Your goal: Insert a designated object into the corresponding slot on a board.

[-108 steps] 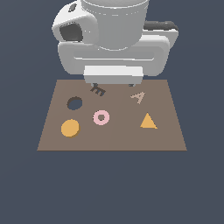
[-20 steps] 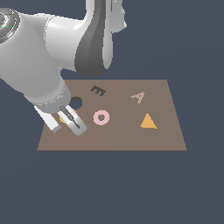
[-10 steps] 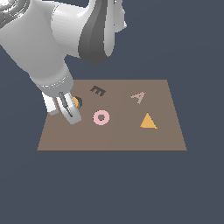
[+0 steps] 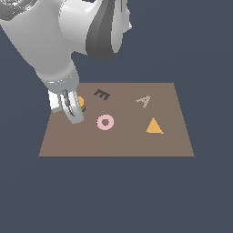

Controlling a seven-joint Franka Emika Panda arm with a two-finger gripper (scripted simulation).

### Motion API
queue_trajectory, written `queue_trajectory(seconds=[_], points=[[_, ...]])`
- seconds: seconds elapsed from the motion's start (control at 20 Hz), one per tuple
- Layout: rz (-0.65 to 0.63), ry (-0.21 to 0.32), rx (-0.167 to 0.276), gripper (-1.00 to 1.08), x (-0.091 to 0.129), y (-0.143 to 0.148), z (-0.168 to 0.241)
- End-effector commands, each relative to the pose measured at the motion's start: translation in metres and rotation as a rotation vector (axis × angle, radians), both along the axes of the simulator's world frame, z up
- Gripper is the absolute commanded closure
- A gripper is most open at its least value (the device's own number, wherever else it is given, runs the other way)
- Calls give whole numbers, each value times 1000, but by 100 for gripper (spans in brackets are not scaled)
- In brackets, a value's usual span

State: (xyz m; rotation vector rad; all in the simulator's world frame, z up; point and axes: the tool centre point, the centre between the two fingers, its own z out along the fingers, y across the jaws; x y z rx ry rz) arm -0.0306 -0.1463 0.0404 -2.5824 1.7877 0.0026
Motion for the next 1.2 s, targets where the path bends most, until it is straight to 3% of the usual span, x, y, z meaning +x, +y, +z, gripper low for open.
queue_trajectory(seconds=[0.0,0.7,0.75,1.15], points=[[-10,-1,0,108,-1,0,0],[3,0,0,108,1,0,-10],[3,0,0,-92,1,0,-10],[3,0,0,-92,1,0,-10]])
